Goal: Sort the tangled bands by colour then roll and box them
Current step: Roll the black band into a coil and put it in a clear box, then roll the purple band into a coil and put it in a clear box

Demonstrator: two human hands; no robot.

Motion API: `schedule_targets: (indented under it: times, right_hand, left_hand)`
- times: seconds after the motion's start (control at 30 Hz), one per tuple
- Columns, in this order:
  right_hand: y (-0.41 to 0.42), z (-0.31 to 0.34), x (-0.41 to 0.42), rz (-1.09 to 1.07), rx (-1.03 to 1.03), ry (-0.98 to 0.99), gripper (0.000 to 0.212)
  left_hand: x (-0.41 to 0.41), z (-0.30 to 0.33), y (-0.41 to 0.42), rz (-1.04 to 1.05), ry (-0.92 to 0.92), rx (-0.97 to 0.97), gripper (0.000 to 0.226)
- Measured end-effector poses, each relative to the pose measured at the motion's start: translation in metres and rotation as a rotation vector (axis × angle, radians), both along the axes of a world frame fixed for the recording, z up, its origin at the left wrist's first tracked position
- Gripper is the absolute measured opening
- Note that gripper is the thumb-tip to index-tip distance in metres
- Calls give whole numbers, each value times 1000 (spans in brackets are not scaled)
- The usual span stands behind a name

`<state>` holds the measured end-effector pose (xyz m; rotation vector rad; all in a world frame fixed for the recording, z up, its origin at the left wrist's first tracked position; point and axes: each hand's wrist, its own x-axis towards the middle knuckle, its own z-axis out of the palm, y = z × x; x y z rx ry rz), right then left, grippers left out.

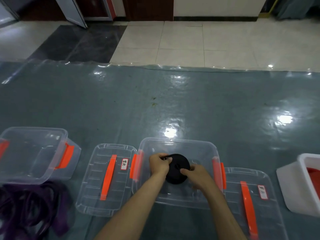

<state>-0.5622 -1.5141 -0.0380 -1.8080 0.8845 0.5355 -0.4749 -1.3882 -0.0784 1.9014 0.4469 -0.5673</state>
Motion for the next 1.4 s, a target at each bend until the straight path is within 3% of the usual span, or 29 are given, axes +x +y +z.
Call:
schedule_targets:
  times: [0.17,0.3,0.47,0.57,0.67,1.07,1.4]
  right_hand:
    - [1,13,0,111,-161,51,26]
    - [16,45,-21,161,-345,-116,40]
    - [32,88,-67,225,-527,-361,35]
    - [40,108,-90,303,-588,-412,30]
    - [55,121,-101,352,-657,-442,29]
    - [176,126,-103,596,-714,-544,28]
    - [308,105,-53,634,-641,-484,24]
  left_hand:
    - [3,12,9,-113,-15,131,41]
    - [-7,39,16,-370,-117,312,51]
    - [-40,91,43,-674,-444,393,24]
    - [-64,125,73,-805,-715,662,25]
    - [-85,151,110,-812,-827,765,25]
    - [-129,154,266,-806,-698,973,33]
    - [-77,133,413,-768,-633,958,29]
